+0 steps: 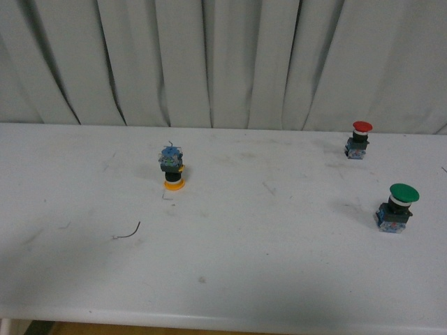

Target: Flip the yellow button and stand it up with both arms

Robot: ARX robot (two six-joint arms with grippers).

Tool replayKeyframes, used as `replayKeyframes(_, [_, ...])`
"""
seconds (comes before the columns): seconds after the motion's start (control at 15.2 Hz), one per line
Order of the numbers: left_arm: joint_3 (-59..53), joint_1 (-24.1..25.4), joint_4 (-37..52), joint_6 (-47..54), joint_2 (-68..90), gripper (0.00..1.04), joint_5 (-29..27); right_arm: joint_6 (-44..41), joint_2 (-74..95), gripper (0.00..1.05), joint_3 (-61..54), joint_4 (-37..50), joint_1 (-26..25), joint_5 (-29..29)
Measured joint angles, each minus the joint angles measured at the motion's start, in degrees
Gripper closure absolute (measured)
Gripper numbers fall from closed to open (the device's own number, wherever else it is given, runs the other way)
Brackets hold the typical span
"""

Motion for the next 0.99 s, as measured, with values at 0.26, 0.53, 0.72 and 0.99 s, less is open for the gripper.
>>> replayKeyframes(0.26, [32.79,-9.05,5.16,5.46,48.68,0.07,5.18,0.0,0.0,0.06,0.0,-0.02,0.0,0.02])
replayKeyframes(0.53, [51.12,-15.34,-5.6,6.1,63.1,0.07,8.9,0.0,0.0,0.06,0.0,0.0,0.0,0.02])
replayKeyframes(0.72, [61.27,-18.05,-14.62,8.0,71.69,0.07,7.52,0.0,0.0,0.06,0.0,0.0,0.0,0.02])
replayKeyframes(0.99, [75.23,-17.4,-29.53,7.82,81.07,0.07,2.16,0.0,0.0,0.06,0.0,0.0,0.0,0.02])
